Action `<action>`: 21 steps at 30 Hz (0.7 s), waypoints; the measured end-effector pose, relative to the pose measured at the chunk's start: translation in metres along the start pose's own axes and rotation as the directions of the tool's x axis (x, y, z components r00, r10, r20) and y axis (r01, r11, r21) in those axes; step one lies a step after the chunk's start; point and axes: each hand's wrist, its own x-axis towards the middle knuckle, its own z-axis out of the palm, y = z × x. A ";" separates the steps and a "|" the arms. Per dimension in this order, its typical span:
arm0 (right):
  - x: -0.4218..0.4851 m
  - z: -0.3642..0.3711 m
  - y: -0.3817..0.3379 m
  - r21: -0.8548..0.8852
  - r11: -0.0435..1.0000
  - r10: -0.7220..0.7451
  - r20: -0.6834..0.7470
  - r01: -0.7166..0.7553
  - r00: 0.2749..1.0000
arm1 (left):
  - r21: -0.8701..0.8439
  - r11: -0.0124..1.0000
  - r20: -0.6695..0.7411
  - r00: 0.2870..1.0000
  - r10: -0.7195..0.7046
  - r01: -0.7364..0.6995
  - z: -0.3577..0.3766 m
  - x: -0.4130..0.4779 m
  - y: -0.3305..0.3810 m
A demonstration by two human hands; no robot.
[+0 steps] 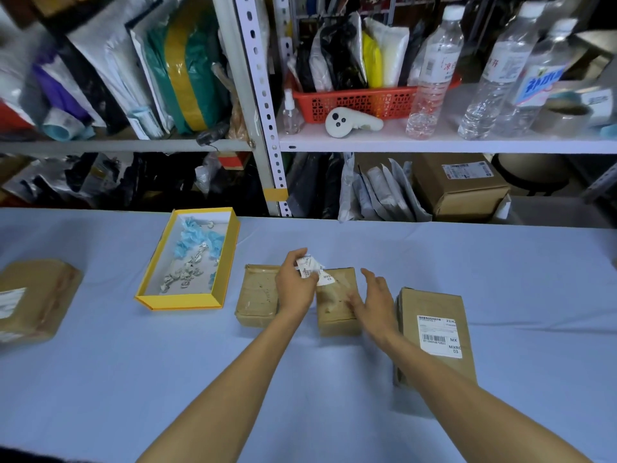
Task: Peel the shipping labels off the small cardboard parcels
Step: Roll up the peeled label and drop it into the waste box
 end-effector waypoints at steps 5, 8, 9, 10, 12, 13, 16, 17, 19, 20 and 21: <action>-0.011 -0.010 -0.022 0.398 0.917 -0.039 -0.013 0.040 0.999 | -0.071 0.987 0.102 0.985 -0.138 0.145 -0.003 -0.013 0.006; -0.017 -0.015 -0.029 0.422 0.907 -0.042 0.065 0.010 0.997 | -0.151 0.970 0.165 0.972 -0.166 0.191 0.000 -0.024 0.005; -0.019 -0.016 -0.029 0.426 0.905 -0.032 0.053 0.006 0.998 | -0.172 0.963 0.186 0.966 -0.177 0.210 0.001 -0.028 0.005; -0.022 -0.017 -0.029 0.427 0.904 -0.020 0.034 0.004 0.999 | -0.183 0.956 0.205 0.960 -0.191 0.229 0.001 -0.031 0.004; -0.028 -0.020 -0.027 0.433 0.901 -0.013 0.015 0.006 1.000 | -0.172 0.953 0.236 0.949 -0.207 0.250 0.001 -0.038 0.000; -0.030 -0.020 -0.025 0.430 0.903 -0.020 0.015 0.012 1.000 | -0.147 0.960 0.235 0.951 -0.201 0.239 0.001 -0.041 -0.002; -0.036 -0.018 -0.025 0.390 0.919 -0.054 -0.013 0.055 0.998 | 0.044 0.996 0.165 0.983 -0.081 0.075 0.000 -0.045 -0.001; -0.036 -0.016 -0.026 0.393 0.918 -0.044 -0.037 0.055 0.998 | 0.127 0.992 0.141 0.990 -0.025 0.007 0.000 -0.046 0.003; -0.036 -0.014 -0.029 0.408 0.912 -0.005 -0.077 0.036 0.997 | 0.214 0.975 0.115 0.992 0.042 -0.066 0.000 -0.048 0.007; -0.035 -0.014 -0.029 0.406 0.913 0.002 -0.086 0.034 0.996 | 0.232 0.970 0.118 0.992 0.047 -0.074 0.000 -0.048 0.008; -0.035 -0.015 -0.030 0.401 0.915 -0.005 -0.088 0.040 0.996 | 0.235 0.970 0.125 0.991 0.036 -0.065 0.000 -0.048 0.009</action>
